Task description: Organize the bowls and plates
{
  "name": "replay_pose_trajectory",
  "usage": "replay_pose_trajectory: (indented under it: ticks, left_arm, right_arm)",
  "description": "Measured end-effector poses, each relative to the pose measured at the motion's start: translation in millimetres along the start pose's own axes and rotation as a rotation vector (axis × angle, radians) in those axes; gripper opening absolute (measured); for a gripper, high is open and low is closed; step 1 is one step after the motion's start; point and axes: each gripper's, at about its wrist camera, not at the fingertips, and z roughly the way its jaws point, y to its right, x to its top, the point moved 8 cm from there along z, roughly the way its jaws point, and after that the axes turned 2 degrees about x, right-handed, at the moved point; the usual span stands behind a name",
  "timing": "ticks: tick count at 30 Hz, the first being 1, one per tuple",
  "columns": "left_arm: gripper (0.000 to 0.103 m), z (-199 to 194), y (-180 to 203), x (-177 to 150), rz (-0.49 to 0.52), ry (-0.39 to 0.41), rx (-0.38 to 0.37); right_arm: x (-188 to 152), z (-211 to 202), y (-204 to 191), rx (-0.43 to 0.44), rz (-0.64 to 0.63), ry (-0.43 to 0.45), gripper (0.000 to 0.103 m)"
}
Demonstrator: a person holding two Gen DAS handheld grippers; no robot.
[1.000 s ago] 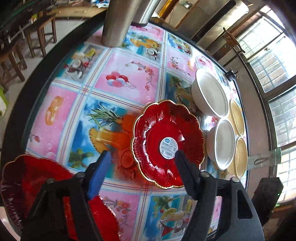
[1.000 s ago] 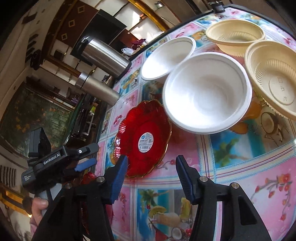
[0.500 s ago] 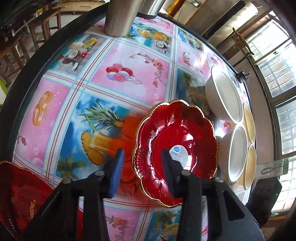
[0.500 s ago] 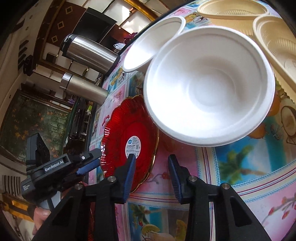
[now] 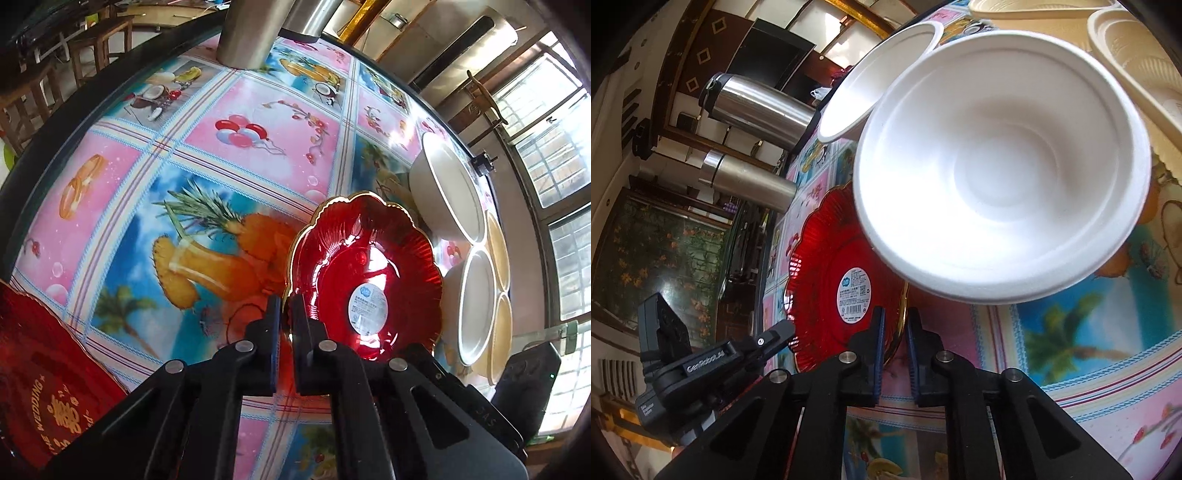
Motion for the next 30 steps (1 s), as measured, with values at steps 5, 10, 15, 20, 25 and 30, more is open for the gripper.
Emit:
replay_pose_trajectory:
  ticks: [5,10,15,20,25,30]
  left_arm:
    - [0.003,-3,0,-8,-0.013,0.000,-0.005]
    - [0.003,-15,-2,-14,-0.037,0.017,-0.031]
    - [0.003,-47,-6,-23,-0.044,0.093,-0.039]
    - [0.003,-86,-23,-37,-0.069,0.170,-0.052]
    - [0.004,-126,-59,-61,-0.100,0.246,-0.034]
    - [0.004,-156,-107,-85,-0.151,0.294,-0.011]
  right_arm:
    - [-1,-4,1,-0.005,-0.004,0.006,0.010]
    - [-3,-5,-2,0.018,-0.016,0.004,0.010]
    - [-11,-15,-23,0.069,-0.072,0.032,0.010]
    - [-32,-25,-47,0.128,-0.115,0.040,0.010]
    - [-64,-30,-85,0.156,-0.183,0.015,0.010]
    - [-106,-27,-129,0.159,-0.297,-0.033,0.010]
